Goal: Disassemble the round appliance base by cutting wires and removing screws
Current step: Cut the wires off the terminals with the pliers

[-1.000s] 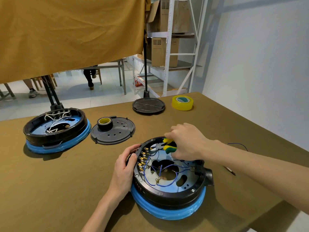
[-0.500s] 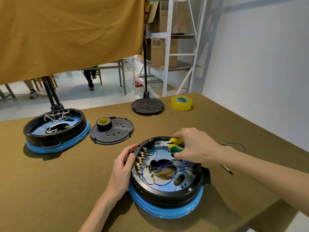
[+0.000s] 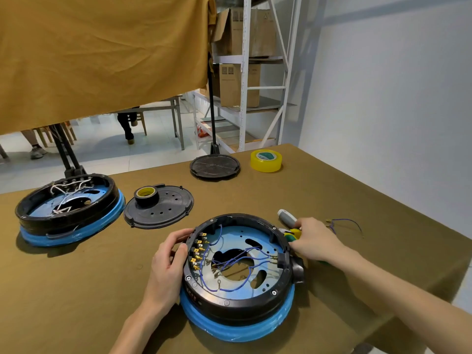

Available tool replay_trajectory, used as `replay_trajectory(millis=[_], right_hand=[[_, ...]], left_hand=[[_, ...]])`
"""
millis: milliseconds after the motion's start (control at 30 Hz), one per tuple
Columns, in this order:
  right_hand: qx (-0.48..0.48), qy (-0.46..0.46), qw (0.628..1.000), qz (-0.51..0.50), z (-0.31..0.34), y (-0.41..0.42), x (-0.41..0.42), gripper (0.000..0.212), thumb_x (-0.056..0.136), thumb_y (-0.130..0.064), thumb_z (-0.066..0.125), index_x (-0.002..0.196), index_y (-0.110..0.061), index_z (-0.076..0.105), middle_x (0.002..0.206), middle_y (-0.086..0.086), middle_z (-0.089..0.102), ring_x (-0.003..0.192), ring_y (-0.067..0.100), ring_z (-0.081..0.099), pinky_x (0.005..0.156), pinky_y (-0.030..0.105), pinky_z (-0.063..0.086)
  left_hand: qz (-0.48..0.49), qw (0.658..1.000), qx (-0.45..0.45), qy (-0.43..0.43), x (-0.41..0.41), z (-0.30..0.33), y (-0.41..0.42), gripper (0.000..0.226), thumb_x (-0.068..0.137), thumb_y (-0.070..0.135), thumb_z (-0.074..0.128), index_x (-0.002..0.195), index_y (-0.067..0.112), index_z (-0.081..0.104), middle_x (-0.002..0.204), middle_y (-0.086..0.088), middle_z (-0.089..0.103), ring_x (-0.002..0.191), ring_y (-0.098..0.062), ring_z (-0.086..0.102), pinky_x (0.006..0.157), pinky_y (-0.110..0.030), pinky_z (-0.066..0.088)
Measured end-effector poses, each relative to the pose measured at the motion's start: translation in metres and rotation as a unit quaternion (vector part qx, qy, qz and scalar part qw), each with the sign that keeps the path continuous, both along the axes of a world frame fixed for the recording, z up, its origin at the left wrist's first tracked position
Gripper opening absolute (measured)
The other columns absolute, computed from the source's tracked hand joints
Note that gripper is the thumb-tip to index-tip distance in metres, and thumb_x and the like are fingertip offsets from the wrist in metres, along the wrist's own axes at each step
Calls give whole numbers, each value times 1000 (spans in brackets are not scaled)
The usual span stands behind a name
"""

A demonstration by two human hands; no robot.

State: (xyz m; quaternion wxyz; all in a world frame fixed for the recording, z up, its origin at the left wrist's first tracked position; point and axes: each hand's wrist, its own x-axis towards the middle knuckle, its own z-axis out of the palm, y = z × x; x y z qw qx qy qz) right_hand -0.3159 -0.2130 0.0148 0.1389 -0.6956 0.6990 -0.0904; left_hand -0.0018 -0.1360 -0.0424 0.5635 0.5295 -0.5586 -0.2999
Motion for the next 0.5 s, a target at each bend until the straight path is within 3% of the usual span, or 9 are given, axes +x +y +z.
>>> replay_trajectory(millis=[67, 167, 233, 367, 433, 500], right_hand=[[-24, 41, 999, 16, -3, 2, 4, 52, 82, -50, 74, 120, -18, 61, 111, 7, 63, 98, 28, 62, 81, 41, 56], [-29, 74, 997, 22, 1, 2, 7, 61, 81, -69, 69, 116, -19, 58, 112, 4, 61, 102, 28, 62, 84, 41, 54], [-73, 59, 995, 26, 10, 1, 9, 50, 88, -61, 67, 113, -18, 63, 111, 3, 62, 100, 26, 62, 84, 39, 53], [-185, -131, 961, 157, 32, 11, 39, 17, 94, -32, 67, 106, -21, 73, 95, -10, 64, 83, 5, 60, 74, 30, 51], [-151, -158, 936, 277, 39, 19, 67, 15, 94, -29, 67, 102, -20, 76, 91, -11, 67, 80, 3, 61, 72, 26, 53], [-69, -97, 921, 372, 37, 24, 94, 24, 95, -33, 66, 112, -18, 75, 98, -11, 65, 83, 2, 59, 73, 19, 50]], left_hand=[[5, 1000, 1, -14, 6, 0, 2, 40, 94, 39, 46, 128, 27, 63, 123, 7, 69, 116, -13, 64, 97, -46, 53], [4, 1000, -3, -17, 12, 2, 6, 37, 94, 37, 46, 126, 28, 64, 119, 12, 71, 113, -10, 65, 94, -43, 53], [2, 1000, -3, -9, 12, 3, 7, 36, 95, 36, 46, 125, 28, 64, 116, 15, 72, 109, -8, 67, 90, -39, 54], [5, 1000, -4, 5, 9, 1, 5, 37, 95, 35, 46, 125, 25, 63, 114, 16, 71, 107, -6, 67, 87, -33, 55], [5, 1000, -4, 8, 9, 1, 5, 37, 95, 35, 46, 125, 25, 63, 114, 17, 71, 107, -6, 67, 86, -31, 55], [2, 1000, -6, 10, 10, 1, 6, 36, 95, 35, 46, 125, 26, 63, 114, 18, 71, 109, -6, 67, 86, -30, 55]])
